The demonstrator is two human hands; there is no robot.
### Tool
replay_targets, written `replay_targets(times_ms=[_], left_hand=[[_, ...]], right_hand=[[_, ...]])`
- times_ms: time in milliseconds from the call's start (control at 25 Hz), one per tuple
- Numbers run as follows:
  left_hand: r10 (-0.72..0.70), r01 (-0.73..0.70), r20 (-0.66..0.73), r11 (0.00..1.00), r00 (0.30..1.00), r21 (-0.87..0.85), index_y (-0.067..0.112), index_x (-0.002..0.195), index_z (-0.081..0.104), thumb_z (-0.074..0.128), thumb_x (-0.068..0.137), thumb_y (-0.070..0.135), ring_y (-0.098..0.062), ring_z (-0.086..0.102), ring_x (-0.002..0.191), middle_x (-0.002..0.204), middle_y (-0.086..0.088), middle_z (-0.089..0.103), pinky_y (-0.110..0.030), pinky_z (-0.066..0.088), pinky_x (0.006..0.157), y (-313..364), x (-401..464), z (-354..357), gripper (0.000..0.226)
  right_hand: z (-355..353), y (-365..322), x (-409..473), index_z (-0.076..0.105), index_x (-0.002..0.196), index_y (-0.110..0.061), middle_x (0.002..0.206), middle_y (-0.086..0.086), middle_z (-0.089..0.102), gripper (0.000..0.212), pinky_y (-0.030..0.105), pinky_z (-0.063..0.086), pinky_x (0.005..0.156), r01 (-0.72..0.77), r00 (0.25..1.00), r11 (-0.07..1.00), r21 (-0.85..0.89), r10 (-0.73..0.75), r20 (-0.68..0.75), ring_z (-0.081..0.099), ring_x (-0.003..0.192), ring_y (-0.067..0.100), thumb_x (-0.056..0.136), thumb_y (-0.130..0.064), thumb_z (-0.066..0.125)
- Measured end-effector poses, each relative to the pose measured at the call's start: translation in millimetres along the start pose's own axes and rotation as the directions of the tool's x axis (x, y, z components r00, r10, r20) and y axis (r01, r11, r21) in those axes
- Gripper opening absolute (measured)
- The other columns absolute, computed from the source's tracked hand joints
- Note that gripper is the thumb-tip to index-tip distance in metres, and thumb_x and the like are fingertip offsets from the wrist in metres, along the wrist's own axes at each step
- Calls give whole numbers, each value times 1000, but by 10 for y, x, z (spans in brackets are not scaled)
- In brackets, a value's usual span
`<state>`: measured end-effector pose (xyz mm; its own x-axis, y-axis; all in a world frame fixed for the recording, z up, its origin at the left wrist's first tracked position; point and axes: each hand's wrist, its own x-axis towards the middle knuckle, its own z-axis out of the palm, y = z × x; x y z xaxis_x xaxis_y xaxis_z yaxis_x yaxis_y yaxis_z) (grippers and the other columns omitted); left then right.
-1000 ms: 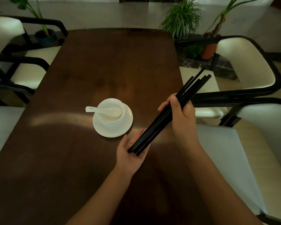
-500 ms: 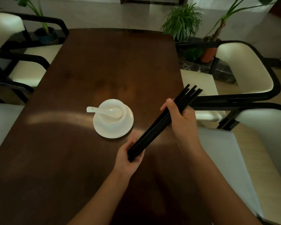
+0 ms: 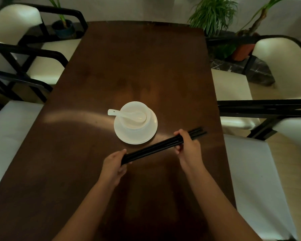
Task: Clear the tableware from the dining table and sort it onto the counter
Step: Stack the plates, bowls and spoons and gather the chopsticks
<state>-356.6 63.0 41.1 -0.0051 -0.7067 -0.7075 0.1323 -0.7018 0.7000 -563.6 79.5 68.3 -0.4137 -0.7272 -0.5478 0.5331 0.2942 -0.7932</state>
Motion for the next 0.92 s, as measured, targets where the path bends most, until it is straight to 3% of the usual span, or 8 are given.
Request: replay_targets(times_ms=[120,320,480,680,800,920], left_hand=[[59,-40,-133,989,989,144,1,78,60,56,90,11,-6,27,23,54,-12,55,-12,20,28,180,187,-314,16],[103,-63,-135,960,985,274,-4,82,58,51,93,14,-6,29,23,34,0,52,-13,22,27,506,653,-592,22],[63,-17,-135,948,989,318,0,80,60,50,92,13,-5,35,27,60,-13,59,-13,28,28,637,1009,-612,20],[48,3,-138,937,989,349,6,85,64,51,92,16,-8,44,41,66,-8,56,-14,38,35,641,1245,-548,18],[30,14,-111,927,993,376,15,78,62,49,94,20,-11,48,53,75,-4,56,-19,45,51,641,1312,-534,21],[77,-34,-77,891,994,452,17,77,61,47,94,25,-13,50,52,77,-4,58,-22,47,54,645,1351,-546,23]], right_hand=[[100,243,158,54,78,-8,63,4,49,12,20,35,35,-169,976,971,167,188,-106,43,39,7,89,-10,56],[421,459,505,52,77,-10,72,9,53,15,22,53,43,-232,934,961,153,264,-241,52,58,15,92,-10,52],[580,526,724,49,77,-7,72,11,52,14,25,56,45,-234,911,960,152,272,-312,54,60,17,91,-6,49],[604,575,835,51,75,-8,72,10,52,15,23,52,42,-227,878,961,160,273,-394,54,61,17,90,-9,49],[617,603,859,53,85,-6,74,9,53,8,25,52,43,-190,874,964,188,253,-414,55,61,16,90,-12,52],[631,682,833,53,99,-7,80,7,57,18,27,53,53,-150,879,964,218,231,-418,58,65,16,89,-22,58]])
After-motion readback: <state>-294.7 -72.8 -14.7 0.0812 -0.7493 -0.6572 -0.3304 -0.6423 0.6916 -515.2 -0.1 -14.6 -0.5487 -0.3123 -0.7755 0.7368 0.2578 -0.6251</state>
